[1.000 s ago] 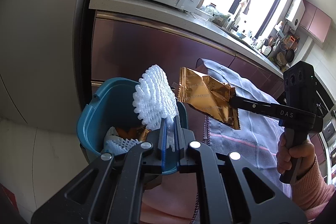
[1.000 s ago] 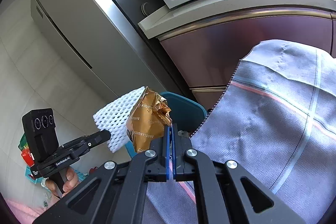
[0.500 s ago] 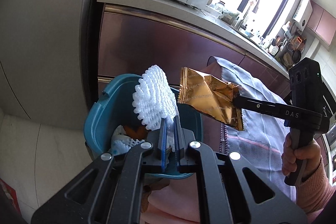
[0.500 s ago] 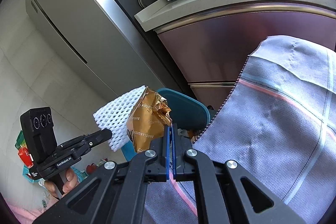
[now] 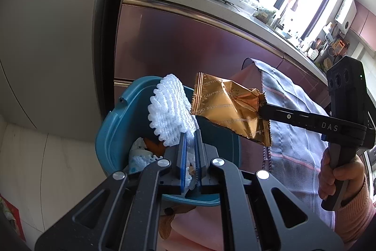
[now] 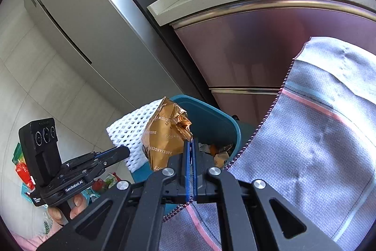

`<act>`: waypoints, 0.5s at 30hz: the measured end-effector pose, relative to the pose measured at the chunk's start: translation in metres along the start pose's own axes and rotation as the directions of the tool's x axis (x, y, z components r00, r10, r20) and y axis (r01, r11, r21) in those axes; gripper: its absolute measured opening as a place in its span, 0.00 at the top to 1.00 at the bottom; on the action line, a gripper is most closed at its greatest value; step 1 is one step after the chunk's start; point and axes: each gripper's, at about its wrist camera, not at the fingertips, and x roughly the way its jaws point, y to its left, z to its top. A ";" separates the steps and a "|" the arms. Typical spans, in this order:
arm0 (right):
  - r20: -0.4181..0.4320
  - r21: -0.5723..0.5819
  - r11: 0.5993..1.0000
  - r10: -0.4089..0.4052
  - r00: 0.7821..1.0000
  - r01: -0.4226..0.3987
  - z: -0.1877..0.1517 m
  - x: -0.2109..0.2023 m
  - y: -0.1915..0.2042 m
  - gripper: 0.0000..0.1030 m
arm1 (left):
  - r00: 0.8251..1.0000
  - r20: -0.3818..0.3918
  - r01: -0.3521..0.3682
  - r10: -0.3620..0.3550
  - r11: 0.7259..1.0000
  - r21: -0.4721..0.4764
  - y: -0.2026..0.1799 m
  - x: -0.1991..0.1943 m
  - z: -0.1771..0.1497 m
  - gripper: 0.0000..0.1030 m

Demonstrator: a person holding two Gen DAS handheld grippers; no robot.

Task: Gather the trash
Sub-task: 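Carry the foam net and gold wrapper over the teal bin with both tools, then lower both items into the teal bin and open both tools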

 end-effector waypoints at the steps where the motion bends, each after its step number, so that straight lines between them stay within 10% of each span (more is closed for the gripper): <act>1: -0.001 0.001 1.000 -0.001 1.000 0.001 0.001 0.001 0.000 0.99 | 1.000 -0.002 -0.002 0.002 1.000 -0.001 0.000 0.001 0.000 0.94; 15: -0.033 -0.001 0.999 -0.037 0.999 0.037 0.007 0.024 0.002 0.97 | 0.999 -0.042 -0.027 0.027 0.999 -0.019 0.004 0.024 0.000 0.93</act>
